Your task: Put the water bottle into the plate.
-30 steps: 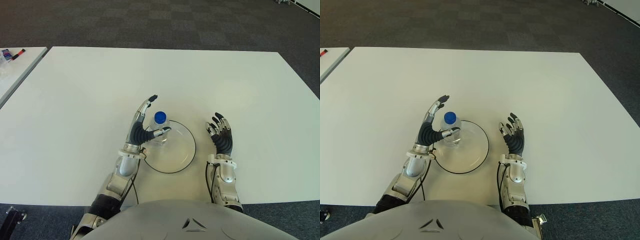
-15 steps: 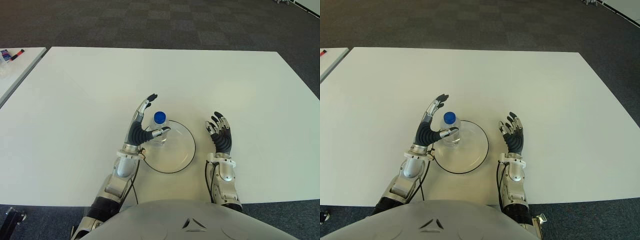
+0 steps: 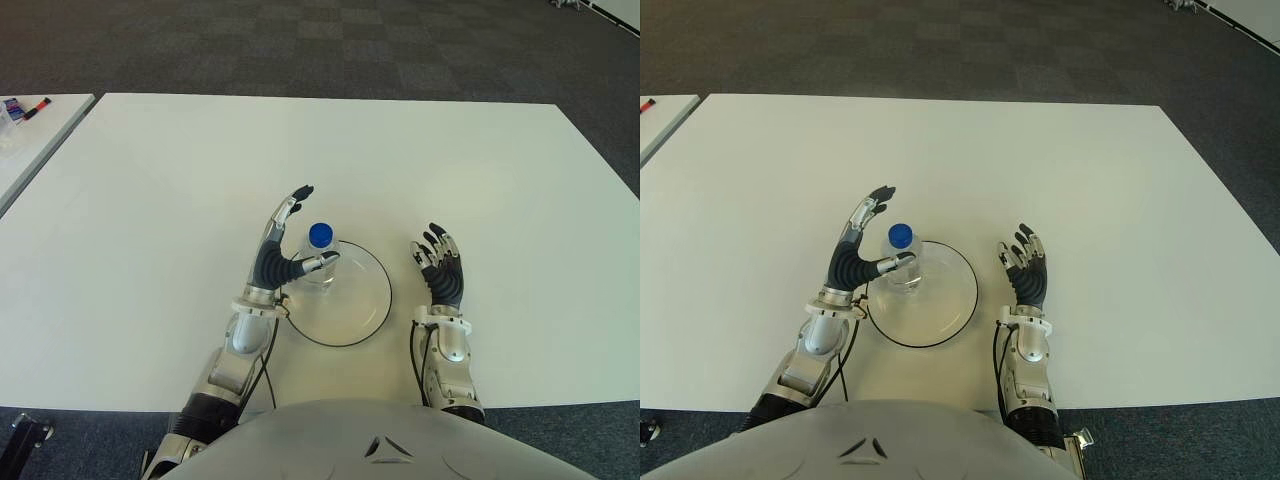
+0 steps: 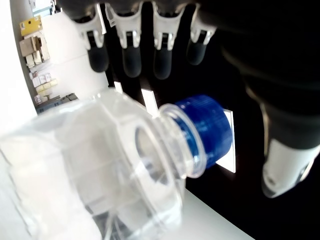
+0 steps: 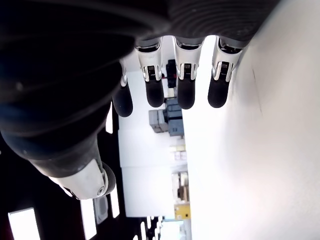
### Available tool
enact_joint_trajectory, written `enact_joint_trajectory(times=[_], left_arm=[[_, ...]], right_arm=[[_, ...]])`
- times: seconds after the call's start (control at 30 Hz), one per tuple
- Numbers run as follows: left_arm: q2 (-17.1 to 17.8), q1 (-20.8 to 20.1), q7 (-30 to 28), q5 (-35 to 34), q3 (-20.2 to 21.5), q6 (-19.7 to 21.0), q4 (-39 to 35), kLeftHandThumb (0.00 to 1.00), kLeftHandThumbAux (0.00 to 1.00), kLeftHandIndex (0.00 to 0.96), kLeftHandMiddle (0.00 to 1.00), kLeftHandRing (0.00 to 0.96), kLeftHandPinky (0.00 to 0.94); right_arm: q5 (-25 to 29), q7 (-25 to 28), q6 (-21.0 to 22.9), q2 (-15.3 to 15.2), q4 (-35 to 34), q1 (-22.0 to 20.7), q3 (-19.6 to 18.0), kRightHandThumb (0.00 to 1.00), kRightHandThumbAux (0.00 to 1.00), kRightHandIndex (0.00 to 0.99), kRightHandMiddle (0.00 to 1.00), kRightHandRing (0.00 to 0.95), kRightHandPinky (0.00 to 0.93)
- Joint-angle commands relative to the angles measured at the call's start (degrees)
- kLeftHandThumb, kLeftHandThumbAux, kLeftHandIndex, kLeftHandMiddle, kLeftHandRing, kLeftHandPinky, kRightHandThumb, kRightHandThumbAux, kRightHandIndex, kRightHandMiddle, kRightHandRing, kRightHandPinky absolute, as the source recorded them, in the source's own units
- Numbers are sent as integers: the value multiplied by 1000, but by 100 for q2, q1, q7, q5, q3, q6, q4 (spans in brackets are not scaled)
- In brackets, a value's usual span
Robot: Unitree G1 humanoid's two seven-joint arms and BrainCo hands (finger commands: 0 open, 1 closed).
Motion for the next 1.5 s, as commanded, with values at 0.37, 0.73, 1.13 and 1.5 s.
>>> enact_joint_trajectory(times=[0.37, 0.73, 1.13, 1.5], left_arm=[[-1, 9, -245, -227, 43, 35, -105, 0, 675, 111, 155, 142, 155], [-23, -76, -193, -285, 295, 323, 4, 0, 662, 108, 167, 154, 158], [357, -377, 559, 311, 1340, 935, 105, 0, 682, 104, 182, 174, 163], [53, -357, 333, -212, 1224, 987, -410, 0, 639, 75, 150, 154, 173]], right_arm=[[-57, -41, 242, 106, 319, 193, 2, 501, 733, 168, 131, 120, 172], [-57, -34, 245, 103, 359, 172, -2, 488, 737, 165, 134, 125, 181], [-58, -91, 166, 118, 429, 140, -29, 485, 761, 183, 143, 127, 168], [-11, -22, 51, 98, 534, 101, -46, 505, 749, 181, 134, 121, 170]])
